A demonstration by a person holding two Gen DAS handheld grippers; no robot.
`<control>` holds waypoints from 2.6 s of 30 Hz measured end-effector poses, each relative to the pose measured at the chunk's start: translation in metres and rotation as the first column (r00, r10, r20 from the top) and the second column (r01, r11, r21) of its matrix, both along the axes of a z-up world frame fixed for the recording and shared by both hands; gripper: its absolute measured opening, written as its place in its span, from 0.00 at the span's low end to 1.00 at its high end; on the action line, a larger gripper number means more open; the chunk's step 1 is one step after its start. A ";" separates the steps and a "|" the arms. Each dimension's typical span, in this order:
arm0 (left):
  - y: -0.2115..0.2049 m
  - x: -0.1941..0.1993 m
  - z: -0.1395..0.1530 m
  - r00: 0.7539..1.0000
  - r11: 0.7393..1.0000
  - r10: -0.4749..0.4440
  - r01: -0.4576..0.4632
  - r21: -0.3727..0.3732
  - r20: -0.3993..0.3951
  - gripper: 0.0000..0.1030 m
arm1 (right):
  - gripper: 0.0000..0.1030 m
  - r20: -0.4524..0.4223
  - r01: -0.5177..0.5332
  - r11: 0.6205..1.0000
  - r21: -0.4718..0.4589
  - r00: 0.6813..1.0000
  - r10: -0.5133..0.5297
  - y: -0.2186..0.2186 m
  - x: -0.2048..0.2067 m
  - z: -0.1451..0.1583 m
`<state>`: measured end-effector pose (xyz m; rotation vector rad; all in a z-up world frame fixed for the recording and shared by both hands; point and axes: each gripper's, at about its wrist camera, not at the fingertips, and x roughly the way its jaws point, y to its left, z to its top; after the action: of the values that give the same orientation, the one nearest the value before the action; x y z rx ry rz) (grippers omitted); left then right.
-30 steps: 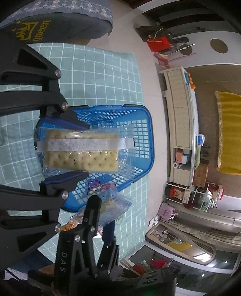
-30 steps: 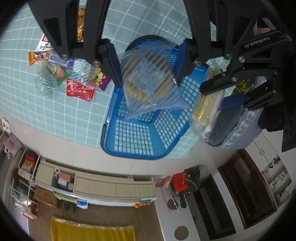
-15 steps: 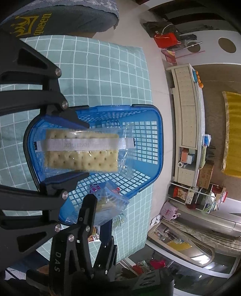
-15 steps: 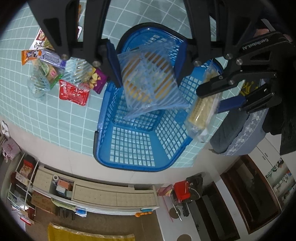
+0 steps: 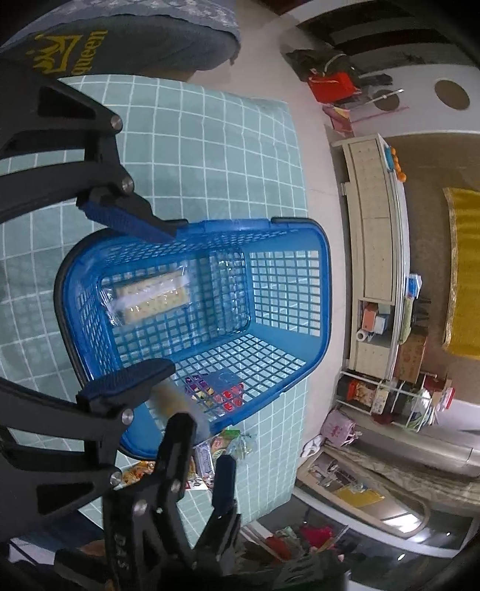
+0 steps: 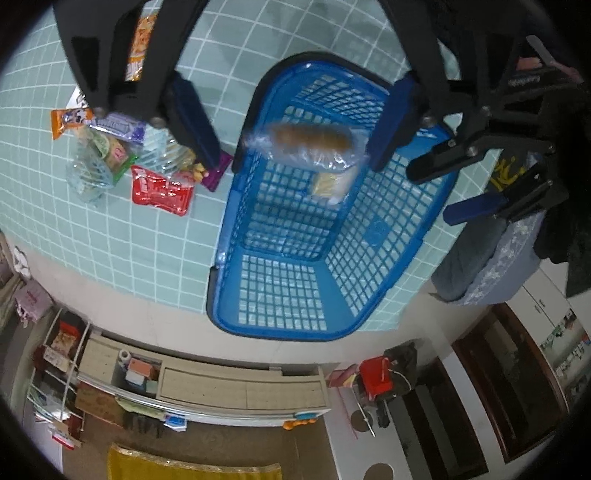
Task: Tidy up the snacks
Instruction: 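Open both tools over the blue basket, dropping the cracker pack and bread bag, then move both tools back over the snack pile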
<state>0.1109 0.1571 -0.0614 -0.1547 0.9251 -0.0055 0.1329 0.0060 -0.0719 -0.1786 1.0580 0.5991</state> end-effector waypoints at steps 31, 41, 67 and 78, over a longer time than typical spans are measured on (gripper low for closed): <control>-0.146 -0.003 0.047 0.975 0.979 -0.204 0.201 0.044 0.082 0.71 | 0.85 0.094 0.212 0.976 0.049 0.972 -0.216 -0.168 -0.030 0.058; -0.198 0.030 0.032 0.970 0.969 -0.244 0.244 0.044 0.006 0.71 | 0.85 0.043 0.282 0.958 0.042 0.958 -0.284 -0.214 -0.014 0.045; -0.210 0.150 -0.068 0.941 0.991 -0.111 0.128 0.032 -0.319 0.71 | 0.85 -0.189 0.293 0.952 -0.086 0.934 -0.304 -0.247 0.090 -0.040; -0.205 0.177 -0.109 0.922 0.989 -0.044 0.095 0.113 -0.386 0.71 | 0.85 -0.192 0.237 0.962 -0.137 0.946 -0.261 -0.242 0.113 -0.066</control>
<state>0.2875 -0.0475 -0.1702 0.0012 1.3188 0.0197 0.2458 -0.2362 -0.1380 -0.0779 1.2967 0.3334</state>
